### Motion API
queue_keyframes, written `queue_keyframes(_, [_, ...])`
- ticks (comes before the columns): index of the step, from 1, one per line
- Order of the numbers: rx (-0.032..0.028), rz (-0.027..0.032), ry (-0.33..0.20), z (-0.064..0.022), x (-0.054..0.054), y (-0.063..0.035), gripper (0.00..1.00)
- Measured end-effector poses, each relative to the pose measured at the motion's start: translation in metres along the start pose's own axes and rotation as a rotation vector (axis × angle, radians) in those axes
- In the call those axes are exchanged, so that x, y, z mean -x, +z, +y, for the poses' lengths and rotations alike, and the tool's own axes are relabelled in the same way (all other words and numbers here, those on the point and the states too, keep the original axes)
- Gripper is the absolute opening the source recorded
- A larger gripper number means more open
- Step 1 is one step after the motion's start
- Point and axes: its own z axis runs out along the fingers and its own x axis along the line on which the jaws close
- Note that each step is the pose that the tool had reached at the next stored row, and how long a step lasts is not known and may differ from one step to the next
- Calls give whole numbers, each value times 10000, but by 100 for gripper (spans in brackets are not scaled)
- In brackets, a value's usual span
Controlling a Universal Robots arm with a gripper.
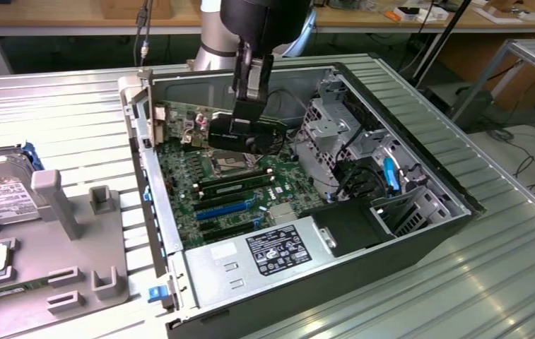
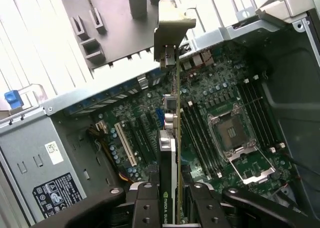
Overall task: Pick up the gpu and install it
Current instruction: 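Insert the gpu into the slot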
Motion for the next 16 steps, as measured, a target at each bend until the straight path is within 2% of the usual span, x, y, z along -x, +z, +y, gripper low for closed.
queue_keyframes(5, [24, 23, -638, -12, 5, 0, 27])
queue_keyframes(16, [79, 76, -2084, -114, 48, -3, 27])
